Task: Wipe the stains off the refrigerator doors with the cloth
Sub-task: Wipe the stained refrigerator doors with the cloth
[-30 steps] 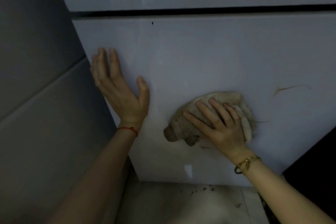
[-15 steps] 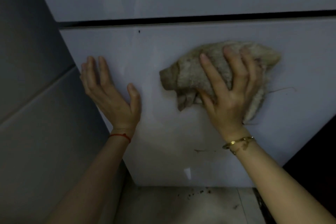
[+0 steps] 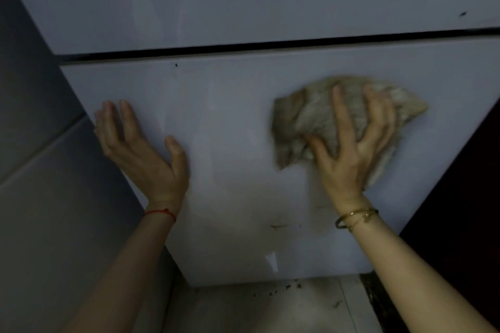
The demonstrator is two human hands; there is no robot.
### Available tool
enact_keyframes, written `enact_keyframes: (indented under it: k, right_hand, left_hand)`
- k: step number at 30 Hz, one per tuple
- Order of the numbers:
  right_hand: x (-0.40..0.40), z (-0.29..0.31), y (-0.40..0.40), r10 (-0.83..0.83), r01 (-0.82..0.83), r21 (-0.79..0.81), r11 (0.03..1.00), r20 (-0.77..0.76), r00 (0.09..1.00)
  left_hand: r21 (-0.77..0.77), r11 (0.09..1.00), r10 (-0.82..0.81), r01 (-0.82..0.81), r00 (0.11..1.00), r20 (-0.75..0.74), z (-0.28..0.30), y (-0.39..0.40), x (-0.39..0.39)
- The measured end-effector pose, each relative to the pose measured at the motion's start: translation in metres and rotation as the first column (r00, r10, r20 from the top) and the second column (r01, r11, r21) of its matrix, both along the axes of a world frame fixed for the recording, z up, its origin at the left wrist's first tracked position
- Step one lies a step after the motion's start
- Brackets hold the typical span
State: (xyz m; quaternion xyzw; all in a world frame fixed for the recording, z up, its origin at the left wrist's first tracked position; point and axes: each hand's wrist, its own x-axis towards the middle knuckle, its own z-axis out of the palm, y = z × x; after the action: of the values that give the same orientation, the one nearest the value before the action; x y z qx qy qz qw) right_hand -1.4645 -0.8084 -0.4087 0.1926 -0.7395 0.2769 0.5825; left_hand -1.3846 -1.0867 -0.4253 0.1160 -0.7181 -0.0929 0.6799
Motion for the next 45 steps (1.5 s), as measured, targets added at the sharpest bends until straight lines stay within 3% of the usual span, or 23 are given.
enact_keyframes:
  k: [3, 7, 11, 15, 19, 21, 23, 27, 33, 37, 41, 43, 45]
  right_hand:
    - [0.012, -0.035, -0.003, 0.041, -0.048, 0.139, 0.989, 0.052, 0.998]
    - [0.008, -0.05, 0.01, 0.024, -0.021, -0.028, 0.999, 0.118, 0.993]
    - [-0.008, -0.02, 0.011, -0.002, 0.004, -0.108, 0.994, 0.017, 1.0]
    - [-0.002, -0.01, -0.019, -0.02, 0.026, 0.098, 0.995, -0.058, 0.998]
    - [0.009, -0.048, -0.02, 0.028, -0.009, 0.299, 0.954, -0.06, 0.998]
    - [0.01, -0.062, 0.0, -0.004, 0.001, 0.265, 0.964, 0.009, 1.0]
    - [0.005, -0.058, 0.017, -0.019, 0.011, 0.134, 0.991, 0.061, 0.998]
    - [-0.008, -0.014, 0.018, 0.003, -0.003, -0.058, 0.998, -0.006, 1.0]
    - [0.001, -0.037, 0.002, 0.027, -0.027, 0.143, 0.989, 0.001, 1.0]
    - [0.004, -0.073, 0.033, -0.009, 0.004, 0.035, 0.999, 0.141, 0.99]
    - [-0.009, -0.05, 0.03, 0.015, -0.01, -0.084, 0.996, 0.061, 0.998]
    - [-0.01, -0.042, 0.017, 0.004, -0.003, -0.048, 0.999, 0.023, 1.0]
    - [-0.004, -0.054, 0.005, -0.014, 0.013, 0.089, 0.996, 0.005, 1.0]
  left_hand:
    - [-0.004, 1.0, 0.007, -0.007, 1.0, -0.008, -0.001, -0.001, 0.0]
    - [0.0, 1.0, 0.014, -0.014, 1.0, -0.002, 0.0, -0.001, 0.0]
    - [0.002, 1.0, 0.018, -0.018, 1.0, 0.005, 0.002, 0.003, 0.001]
    - [-0.001, 1.0, 0.015, -0.015, 1.0, -0.002, 0.002, 0.002, 0.0]
    - [-0.005, 1.0, 0.012, -0.012, 1.0, -0.002, 0.001, 0.001, 0.001]
    - [0.007, 1.0, 0.003, -0.003, 1.0, 0.004, 0.003, 0.003, 0.003]
    - [0.02, 1.0, -0.006, 0.005, 1.0, 0.009, 0.005, 0.006, 0.005]
    - [-0.046, 0.999, -0.028, 0.03, 0.999, 0.032, 0.004, 0.013, 0.008]
    - [-0.264, 0.95, -0.141, 0.168, 0.983, 0.117, 0.006, 0.039, -0.007]
    - [-0.293, 0.945, -0.119, 0.145, 0.987, 0.106, 0.005, 0.037, -0.013]
    - [-0.291, 0.948, -0.106, 0.127, 0.991, 0.087, 0.003, 0.038, -0.014]
    - [-0.295, 0.947, -0.108, 0.129, 0.99, 0.086, 0.004, 0.037, -0.013]
    - [-0.299, 0.944, -0.117, 0.14, 0.989, 0.091, 0.004, 0.038, -0.012]
